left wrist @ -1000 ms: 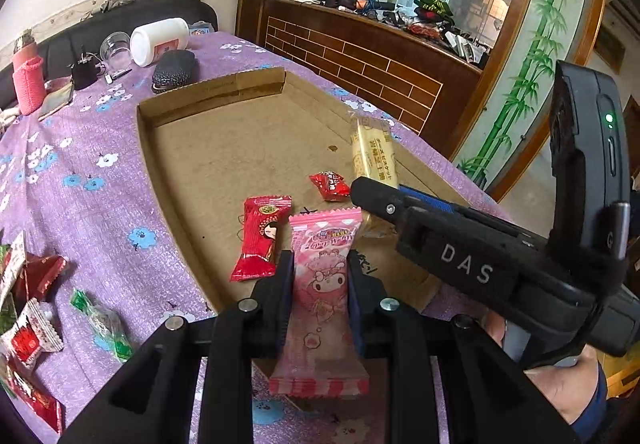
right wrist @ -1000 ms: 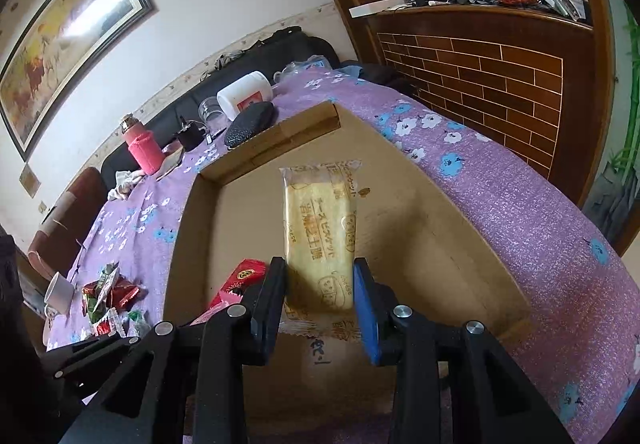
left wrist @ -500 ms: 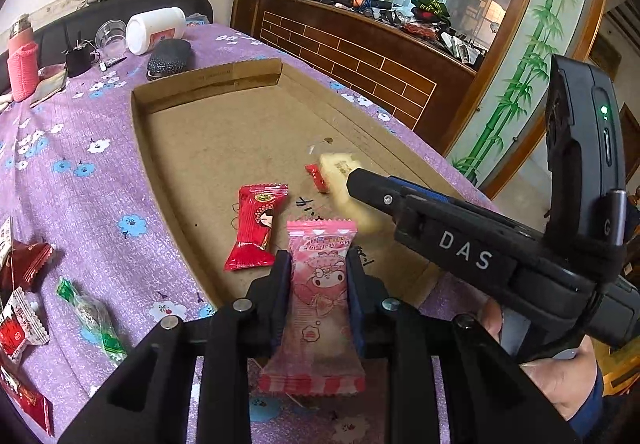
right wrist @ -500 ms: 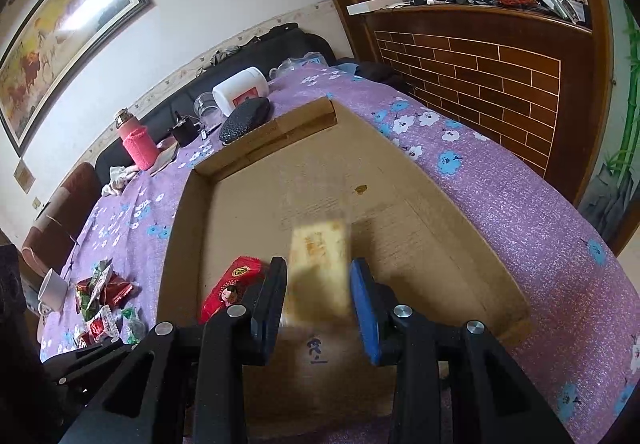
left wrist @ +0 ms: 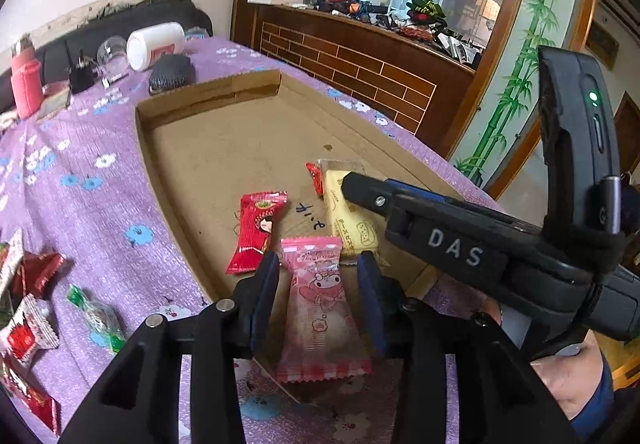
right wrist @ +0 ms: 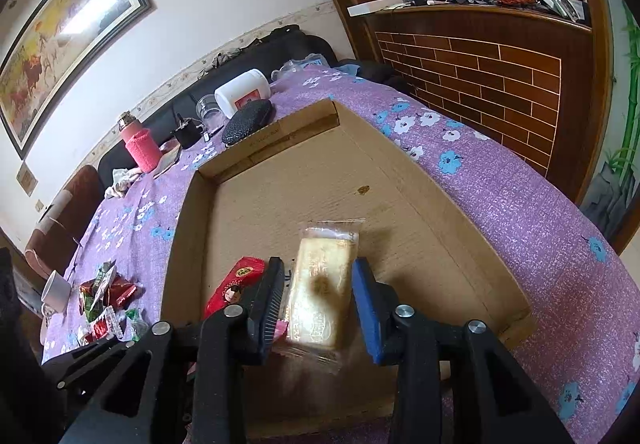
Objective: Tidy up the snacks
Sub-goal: 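Lower the yellow biscuit packet into the box and open the right tool, then lower the pink cartoon packet into the box and open the left tool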
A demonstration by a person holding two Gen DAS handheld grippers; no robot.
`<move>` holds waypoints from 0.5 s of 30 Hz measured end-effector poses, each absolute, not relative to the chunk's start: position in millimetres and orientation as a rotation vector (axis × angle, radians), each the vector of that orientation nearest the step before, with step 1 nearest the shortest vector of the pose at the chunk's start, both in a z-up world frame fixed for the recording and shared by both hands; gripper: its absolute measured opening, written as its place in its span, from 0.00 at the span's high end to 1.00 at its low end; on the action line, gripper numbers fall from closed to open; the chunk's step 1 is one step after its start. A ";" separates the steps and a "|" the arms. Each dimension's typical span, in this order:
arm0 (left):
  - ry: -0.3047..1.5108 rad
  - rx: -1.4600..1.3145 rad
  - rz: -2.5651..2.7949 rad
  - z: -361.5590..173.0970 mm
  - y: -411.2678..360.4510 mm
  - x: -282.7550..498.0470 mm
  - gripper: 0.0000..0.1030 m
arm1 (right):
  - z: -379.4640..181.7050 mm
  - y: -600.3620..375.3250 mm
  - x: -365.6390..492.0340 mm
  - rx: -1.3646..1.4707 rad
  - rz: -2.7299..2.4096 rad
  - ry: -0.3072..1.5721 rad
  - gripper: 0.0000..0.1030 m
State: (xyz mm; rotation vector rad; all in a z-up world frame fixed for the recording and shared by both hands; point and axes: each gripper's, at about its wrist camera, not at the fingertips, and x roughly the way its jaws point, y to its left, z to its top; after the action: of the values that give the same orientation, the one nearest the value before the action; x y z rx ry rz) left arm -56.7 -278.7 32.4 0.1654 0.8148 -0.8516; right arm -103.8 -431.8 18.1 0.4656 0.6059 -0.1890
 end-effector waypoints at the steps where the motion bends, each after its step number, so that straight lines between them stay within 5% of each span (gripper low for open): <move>1: 0.804 0.171 -0.848 33.6 -278.7 -57.9 0.62 | 18.5 -430.4 -103.6 0.459 -0.184 0.608 0.55; 5: 0.788 0.172 -0.841 36.3 -277.2 -58.6 0.62 | 22.7 -423.6 -105.6 0.422 -0.211 0.596 0.33; 15: 0.775 0.153 -0.833 40.1 -272.9 -57.2 0.62 | 36.7 -419.9 -120.4 0.475 -0.186 0.529 0.18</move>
State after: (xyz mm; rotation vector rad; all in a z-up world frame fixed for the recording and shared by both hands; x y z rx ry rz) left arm -57.2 -272.9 40.1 0.1528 0.7748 -0.8325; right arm -120.4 -419.9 36.7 0.4748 0.5290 -0.1857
